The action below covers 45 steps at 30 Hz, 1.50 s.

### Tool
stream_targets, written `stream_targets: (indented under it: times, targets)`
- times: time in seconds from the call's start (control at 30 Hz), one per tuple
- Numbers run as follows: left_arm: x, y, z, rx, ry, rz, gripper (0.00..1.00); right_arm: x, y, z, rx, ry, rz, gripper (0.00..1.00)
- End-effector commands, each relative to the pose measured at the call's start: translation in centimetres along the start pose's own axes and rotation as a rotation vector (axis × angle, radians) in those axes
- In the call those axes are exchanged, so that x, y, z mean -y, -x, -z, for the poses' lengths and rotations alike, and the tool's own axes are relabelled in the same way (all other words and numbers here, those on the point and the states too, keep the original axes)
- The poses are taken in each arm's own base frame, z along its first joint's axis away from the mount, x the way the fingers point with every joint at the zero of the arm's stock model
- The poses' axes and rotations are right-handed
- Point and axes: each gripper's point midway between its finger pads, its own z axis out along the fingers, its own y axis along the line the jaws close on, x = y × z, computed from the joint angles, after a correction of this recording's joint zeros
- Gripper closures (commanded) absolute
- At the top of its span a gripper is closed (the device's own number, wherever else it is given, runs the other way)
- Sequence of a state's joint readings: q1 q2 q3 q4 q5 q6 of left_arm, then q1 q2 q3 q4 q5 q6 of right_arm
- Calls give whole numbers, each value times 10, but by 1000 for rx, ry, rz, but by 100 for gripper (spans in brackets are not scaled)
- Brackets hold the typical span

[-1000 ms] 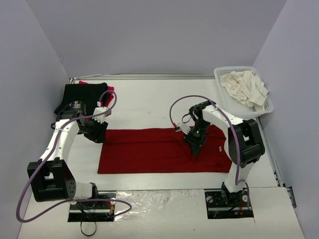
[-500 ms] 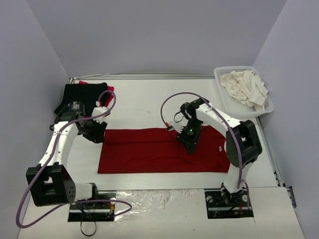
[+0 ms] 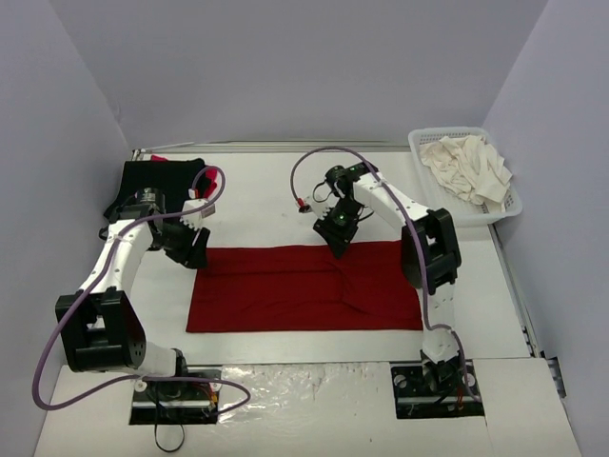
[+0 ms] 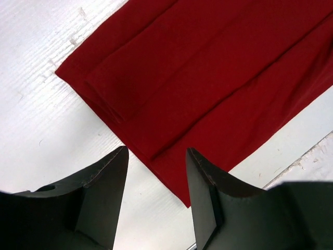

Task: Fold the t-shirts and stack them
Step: Fold the other side of the tshirt into a rectangle

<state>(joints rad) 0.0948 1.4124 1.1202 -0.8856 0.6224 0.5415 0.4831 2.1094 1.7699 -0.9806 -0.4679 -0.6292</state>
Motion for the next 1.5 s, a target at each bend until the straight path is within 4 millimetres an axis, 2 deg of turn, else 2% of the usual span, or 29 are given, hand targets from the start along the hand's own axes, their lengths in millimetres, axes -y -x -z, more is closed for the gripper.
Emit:
stream_targets:
  times: [0.0, 0.27, 0.73, 0.87, 1.07, 1.27, 1.47]
  targets:
    - [5, 7, 3, 33, -23, -23, 53, 3, 0, -2, -36, 33, -14, 69]
    - [0, -2, 0, 9, 0, -7, 53, 8, 5, -25, -67, 111, 15, 68]
    - [1, -5, -1, 2, 8, 5, 52, -21, 1, -53, -125, 204, 69, 69]
    - [1, -5, -1, 5, 10, 3, 52, -32, 2, -55, -135, 215, 86, 69]
    - [1, -7, -1, 1, 13, 4, 52, -56, -11, -63, -184, 250, 107, 69]
    - [0, -4, 0, 14, 18, -1, 52, -77, -25, -56, -194, 253, 128, 69]
    - [-1, -4, 2, 15, 30, -3, 52, -76, -26, -50, -187, 201, 126, 69]
